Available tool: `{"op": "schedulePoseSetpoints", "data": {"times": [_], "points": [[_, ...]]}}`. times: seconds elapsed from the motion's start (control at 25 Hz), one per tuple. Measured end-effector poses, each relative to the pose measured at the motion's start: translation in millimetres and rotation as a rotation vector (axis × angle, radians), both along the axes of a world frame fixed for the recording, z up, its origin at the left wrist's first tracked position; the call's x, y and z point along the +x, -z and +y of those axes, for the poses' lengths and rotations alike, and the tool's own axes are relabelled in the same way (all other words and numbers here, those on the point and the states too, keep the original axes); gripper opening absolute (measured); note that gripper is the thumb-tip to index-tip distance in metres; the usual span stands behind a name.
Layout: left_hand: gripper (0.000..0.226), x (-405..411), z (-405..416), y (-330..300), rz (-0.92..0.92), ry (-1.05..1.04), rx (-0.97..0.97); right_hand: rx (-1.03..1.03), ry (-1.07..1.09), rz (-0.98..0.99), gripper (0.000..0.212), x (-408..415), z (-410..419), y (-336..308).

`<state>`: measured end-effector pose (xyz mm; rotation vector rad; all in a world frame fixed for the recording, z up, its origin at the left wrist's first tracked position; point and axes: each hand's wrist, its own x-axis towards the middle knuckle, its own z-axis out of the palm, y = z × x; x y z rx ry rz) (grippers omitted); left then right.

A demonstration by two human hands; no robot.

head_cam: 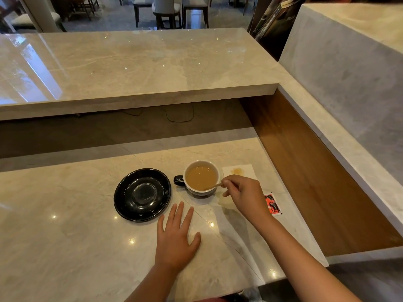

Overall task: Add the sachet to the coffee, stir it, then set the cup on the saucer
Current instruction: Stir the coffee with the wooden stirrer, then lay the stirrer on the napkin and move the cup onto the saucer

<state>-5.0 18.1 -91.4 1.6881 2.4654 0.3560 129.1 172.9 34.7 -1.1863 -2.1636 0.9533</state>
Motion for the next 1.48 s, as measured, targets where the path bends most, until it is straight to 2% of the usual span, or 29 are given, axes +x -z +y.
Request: {"op": "schedulePoseSetpoints", "data": {"times": [0.32,0.44,0.56,0.72,0.88,1.04,1.16,1.32,1.48], "points": [[0.066,-0.2,-1.5,-1.2,-0.018,0.011,0.025,-0.154,0.215,0.173,0.020,28.7,14.9,-19.5],[0.066,-0.4,-1.5,-2.3,-0.029,0.022,0.041,-0.172,0.249,0.231,0.027,42.2,22.9,-22.4],[0.066,0.0,-2.4,-2.7,-0.025,0.023,0.043,-0.146,0.270,0.268,0.022,55.4,32.2,-24.5],[0.066,0.0,-2.1,-3.3,-0.020,0.017,0.031,0.075,0.226,0.120,0.014,68.6,40.5,-14.9],[0.066,0.3,-2.3,-4.4,-0.022,0.015,0.033,0.449,0.057,-0.048,0.014,74.0,46.8,7.3],[0.066,-0.1,-1.6,-3.8,-0.013,0.009,0.018,0.720,-0.088,-0.191,0.025,79.0,45.7,32.8],[0.066,-0.2,-1.2,-3.6,-0.013,0.010,0.020,0.756,-0.166,-0.245,0.018,83.8,39.7,54.1],[0.066,0.2,-1.0,-4.8,-0.023,0.010,0.034,0.656,-0.223,-0.308,0.031,91.1,28.3,73.4],[0.067,0.1,-0.9,-4.1,-0.016,0.010,0.028,0.643,-0.266,-0.349,0.022,93.9,23.5,71.8]]}}
